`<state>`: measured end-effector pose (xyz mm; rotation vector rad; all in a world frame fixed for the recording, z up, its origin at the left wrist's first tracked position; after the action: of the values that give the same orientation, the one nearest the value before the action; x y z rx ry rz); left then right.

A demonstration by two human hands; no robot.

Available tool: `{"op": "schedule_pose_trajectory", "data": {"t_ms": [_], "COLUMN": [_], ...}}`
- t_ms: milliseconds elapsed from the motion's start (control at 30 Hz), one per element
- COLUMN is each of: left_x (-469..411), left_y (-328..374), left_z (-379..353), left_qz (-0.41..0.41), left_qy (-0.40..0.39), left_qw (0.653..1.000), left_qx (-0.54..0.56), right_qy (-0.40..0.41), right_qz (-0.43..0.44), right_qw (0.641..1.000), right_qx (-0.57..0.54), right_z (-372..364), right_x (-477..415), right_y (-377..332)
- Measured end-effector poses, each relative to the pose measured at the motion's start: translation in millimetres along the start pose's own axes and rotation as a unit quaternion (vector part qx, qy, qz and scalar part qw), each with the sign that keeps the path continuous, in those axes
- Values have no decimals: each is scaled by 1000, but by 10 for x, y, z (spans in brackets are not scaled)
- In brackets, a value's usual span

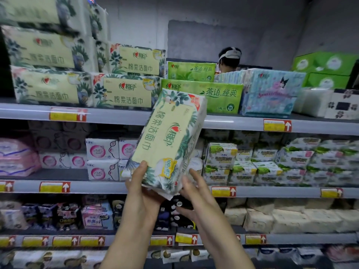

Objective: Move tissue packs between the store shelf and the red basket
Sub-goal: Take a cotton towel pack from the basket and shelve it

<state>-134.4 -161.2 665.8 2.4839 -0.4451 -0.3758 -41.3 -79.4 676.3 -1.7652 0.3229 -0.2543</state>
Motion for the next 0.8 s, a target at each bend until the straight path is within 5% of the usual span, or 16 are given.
{"op": "schedule_pose_trajectory", "data": {"t_ms": [333,800], "left_x": [152,-63], "left_y": [-269,-242], "left_z": [-54,163], "left_qz": [-9,51], "left_qy": [40,-31], "left_qw": [998,997], "left_qx": [-38,-42], "right_qy": [14,94], "right_qz": [86,128], "right_qw": [996,981], "right_qx": [1,-110], "right_z": [-46,205], "right_x": [-159,-464], "right_y": [-111,-133]}}
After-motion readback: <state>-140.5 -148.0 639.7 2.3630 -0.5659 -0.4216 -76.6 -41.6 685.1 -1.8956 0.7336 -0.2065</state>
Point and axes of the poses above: each hand's wrist, its own x-axis away from the middle knuckle, its own z-axis out of the back of the hand, y = z × x, the point moved 7 cm from there along -x, towards the middle knuckle, and after that the axes turned 4 degrees about -x, right-handed, at the moved point
